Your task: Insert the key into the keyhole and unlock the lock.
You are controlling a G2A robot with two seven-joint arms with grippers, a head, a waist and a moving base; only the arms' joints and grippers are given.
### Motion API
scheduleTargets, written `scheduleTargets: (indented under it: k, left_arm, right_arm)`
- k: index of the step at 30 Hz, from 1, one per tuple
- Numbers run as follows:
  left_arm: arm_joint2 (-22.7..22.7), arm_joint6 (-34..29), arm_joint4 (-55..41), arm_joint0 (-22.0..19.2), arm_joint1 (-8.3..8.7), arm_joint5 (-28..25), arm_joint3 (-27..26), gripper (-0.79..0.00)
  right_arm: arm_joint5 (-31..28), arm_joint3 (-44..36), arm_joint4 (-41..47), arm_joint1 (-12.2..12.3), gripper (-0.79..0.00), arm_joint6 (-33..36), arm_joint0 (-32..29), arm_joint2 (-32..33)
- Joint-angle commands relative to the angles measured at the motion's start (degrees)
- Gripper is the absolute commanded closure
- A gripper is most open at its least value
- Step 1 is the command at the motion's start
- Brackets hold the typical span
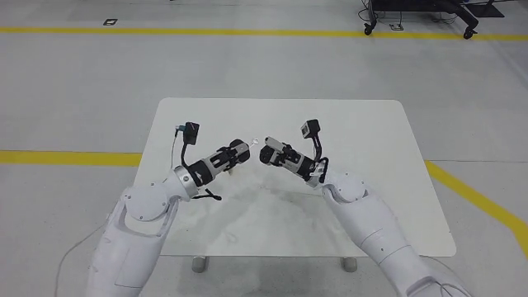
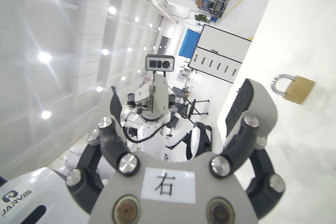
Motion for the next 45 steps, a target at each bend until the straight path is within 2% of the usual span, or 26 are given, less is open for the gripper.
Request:
scheduleTargets:
  k: [1,5,8,15,24,27,30,32,33,39,40,41,45]
  left_arm:
    - [0.22,-4.25,0.53,-0.71,0.30,-0.48,0.49,0.000]
    - [0.68,-9.65,0.50,-1.84,0.72,-2.04,1.27,0.000]
    - [1.16,-11.25,0.88,-2.29,0.93,-2.64,1.68,0.000]
    - [2.51,-12.31,1.50,-3.07,1.21,-2.86,2.05,0.000]
    - [3.15,-12.26,1.08,-3.37,1.59,-2.84,2.16,0.000]
    - [3.34,-12.17,0.38,-3.35,1.68,-2.84,2.24,0.000]
    - [3.37,-12.13,0.10,-3.45,1.81,-2.62,2.43,0.000]
    - [3.38,-12.13,0.01,-3.50,1.91,-2.52,2.43,0.000]
    - [3.39,-12.08,-0.04,-3.51,1.95,-2.50,2.43,0.000]
    - [3.47,-11.11,0.53,-3.57,2.21,-2.13,2.33,0.000]
    - [3.45,-10.75,-0.32,-3.48,2.20,-1.97,2.37,-0.376]
    - [3.40,-10.67,-1.02,-3.50,2.21,-2.04,2.37,-0.785]
    - [2.57,-11.05,-2.41,-3.69,2.44,-2.27,2.81,-0.785]
  right_arm:
    - [-0.17,-1.01,0.07,0.73,-0.733,3.47,-0.69,1.70]
    - [0.46,-2.64,2.13,1.83,-0.493,10.38,-1.96,3.86]
    - [0.71,-3.10,4.18,2.26,-0.388,13.77,-2.35,4.72]
    - [1.15,-2.71,6.23,2.58,-0.311,17.48,-2.06,4.46]
    - [1.41,-2.39,6.17,2.80,-0.280,18.59,-1.58,3.69]
    - [1.56,-2.44,6.08,2.90,-0.231,18.73,-1.54,3.54]
    - [1.64,-2.69,6.45,2.96,-0.129,19.15,-1.60,3.28]
    - [1.78,-2.84,6.71,3.00,-0.089,19.43,-1.62,3.08]
    - [1.76,-2.94,6.66,3.02,0.000,19.61,-1.61,2.96]
    - [1.74,-3.04,7.02,3.10,0.000,19.94,-1.53,2.38]
    - [1.68,-3.03,7.14,3.11,0.000,19.94,-1.52,2.31]
    - [1.60,-2.97,7.24,3.12,0.000,19.85,-1.49,2.30]
    - [0.87,-2.26,6.91,3.36,0.000,18.84,-1.31,3.01]
